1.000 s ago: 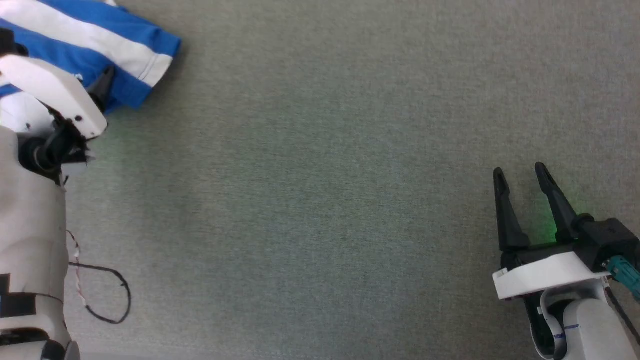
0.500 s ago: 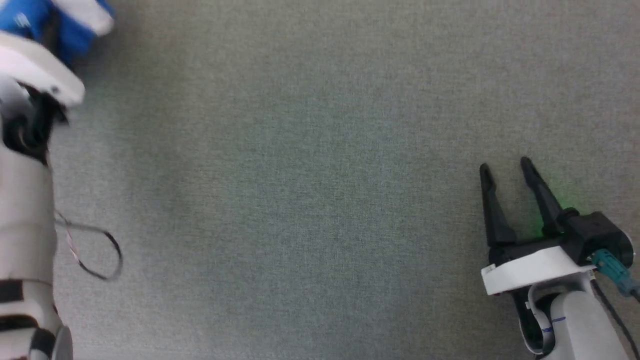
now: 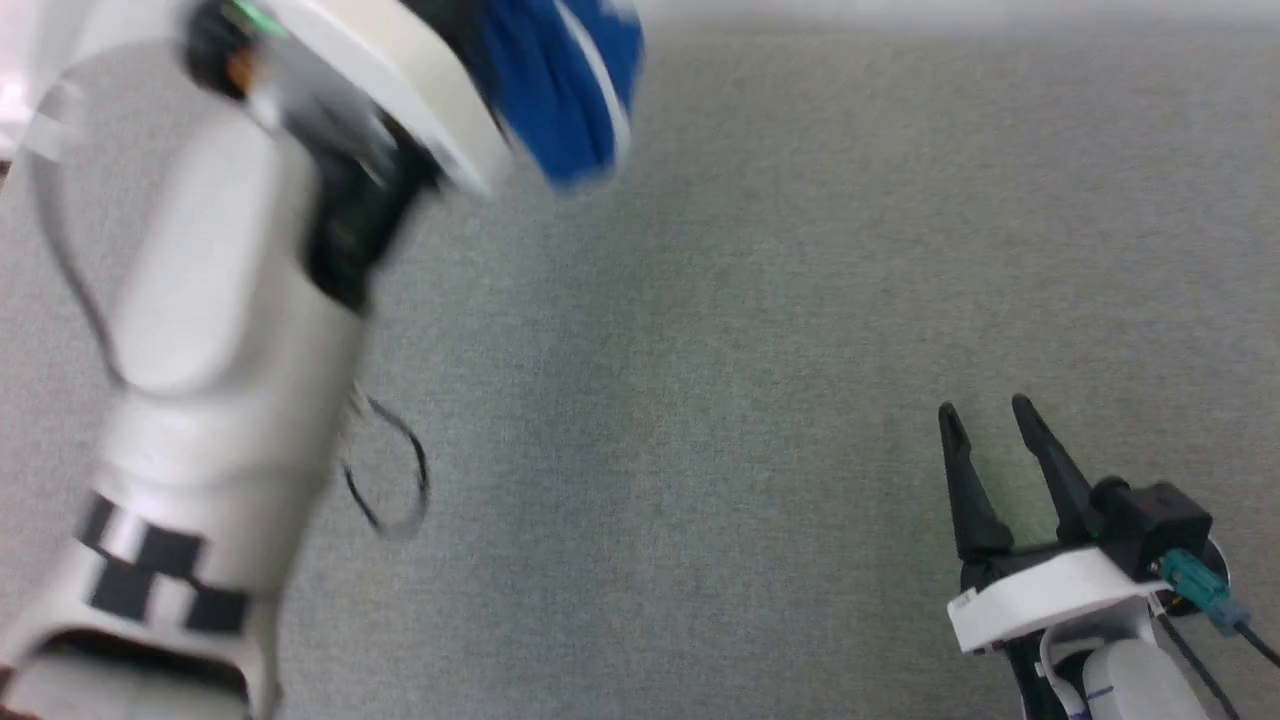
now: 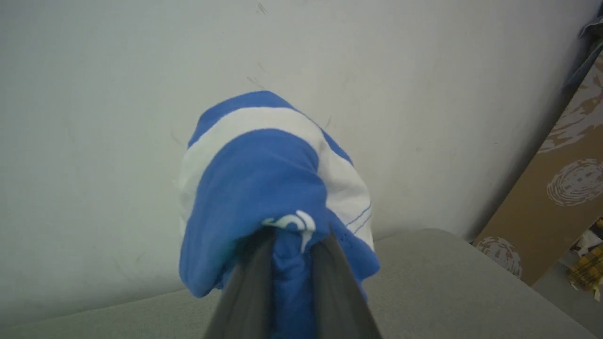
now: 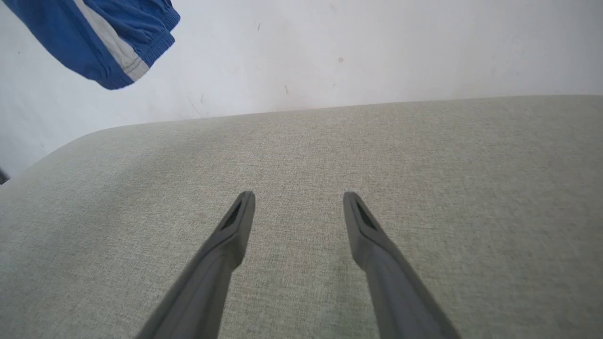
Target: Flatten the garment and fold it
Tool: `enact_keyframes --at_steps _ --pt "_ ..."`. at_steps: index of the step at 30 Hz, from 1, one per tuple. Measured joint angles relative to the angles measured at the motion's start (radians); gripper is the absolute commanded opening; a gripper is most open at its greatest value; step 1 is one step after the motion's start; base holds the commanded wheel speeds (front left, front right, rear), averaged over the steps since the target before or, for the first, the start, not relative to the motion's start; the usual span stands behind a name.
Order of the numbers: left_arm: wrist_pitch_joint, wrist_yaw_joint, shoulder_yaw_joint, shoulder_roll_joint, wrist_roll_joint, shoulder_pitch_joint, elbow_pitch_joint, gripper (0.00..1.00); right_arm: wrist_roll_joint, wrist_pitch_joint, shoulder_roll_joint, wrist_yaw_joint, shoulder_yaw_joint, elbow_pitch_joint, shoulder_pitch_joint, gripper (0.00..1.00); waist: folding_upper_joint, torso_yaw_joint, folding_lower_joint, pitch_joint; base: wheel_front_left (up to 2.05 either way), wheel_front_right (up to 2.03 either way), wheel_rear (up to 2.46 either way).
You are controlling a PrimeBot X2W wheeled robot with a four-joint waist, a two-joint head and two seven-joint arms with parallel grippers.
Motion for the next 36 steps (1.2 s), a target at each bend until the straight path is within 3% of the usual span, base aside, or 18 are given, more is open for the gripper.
enact_keyframes --at_steps 6,13,14,15,16,20,26,30,34,36 --pt "0.101 0.000 -0.196 -0.055 -0.041 0.239 -0.030 0.00 0.028 -0.004 0.000 0.000 -0.004 0.014 0.043 1.00 0.0001 -0.044 -0.0002 -0.074 0.00 0.00 0.00" --pt "0.198 0.000 -0.372 -0.079 -0.024 0.444 0.085 0.00 0.045 -0.004 0.000 0.000 -0.008 0.011 0.067 1.00 0.0000 -0.099 -0.0001 -0.121 0.00 0.00 0.00" --pt "0.209 0.000 -0.384 -0.086 -0.025 0.466 0.108 0.08 0.048 -0.004 -0.001 0.000 -0.009 0.010 0.069 1.00 0.0000 -0.103 0.0000 -0.127 0.00 0.00 0.00" --pt "0.216 0.002 -0.388 -0.092 -0.026 0.485 0.130 0.47 0.048 -0.004 -0.001 0.000 -0.009 0.010 0.070 1.00 0.0000 -0.106 0.0000 -0.133 0.00 0.00 0.00" --pt "0.221 0.005 -0.390 -0.096 -0.027 0.500 0.149 1.00 0.049 -0.004 -0.001 0.000 -0.009 0.010 0.073 1.00 0.0000 -0.108 0.0000 -0.138 0.00 0.00 0.00" --pt "0.190 0.043 -0.324 -0.119 -0.099 0.520 0.154 1.00 0.058 -0.004 -0.001 0.000 -0.012 0.010 0.094 1.00 0.0000 -0.107 0.0000 -0.163 0.00 0.00 0.00" --pt "0.119 0.094 -0.175 -0.118 -0.209 0.522 0.014 1.00 0.067 -0.004 0.000 0.000 -0.018 0.012 0.124 1.00 0.0000 -0.076 0.0001 -0.197 0.00 0.00 0.00" --pt "0.007 0.155 -0.089 -0.054 -0.190 0.545 -0.090 1.00 0.075 -0.004 0.000 0.000 -0.015 0.014 0.129 1.00 0.0000 -0.050 0.0000 -0.220 0.00 0.00 0.00" --pt "-0.151 0.191 -0.067 0.047 -0.072 0.611 -0.143 1.00 0.081 -0.004 -0.001 0.000 -0.006 0.030 0.134 1.00 0.0000 -0.027 0.0001 -0.239 0.00 0.00 0.00" --pt "-0.248 0.207 -0.048 0.071 -0.035 0.663 -0.158 1.00 0.083 -0.004 0.000 0.000 0.000 0.050 0.137 1.00 0.0000 -0.020 0.0000 -0.247 0.00 0.00 0.00"
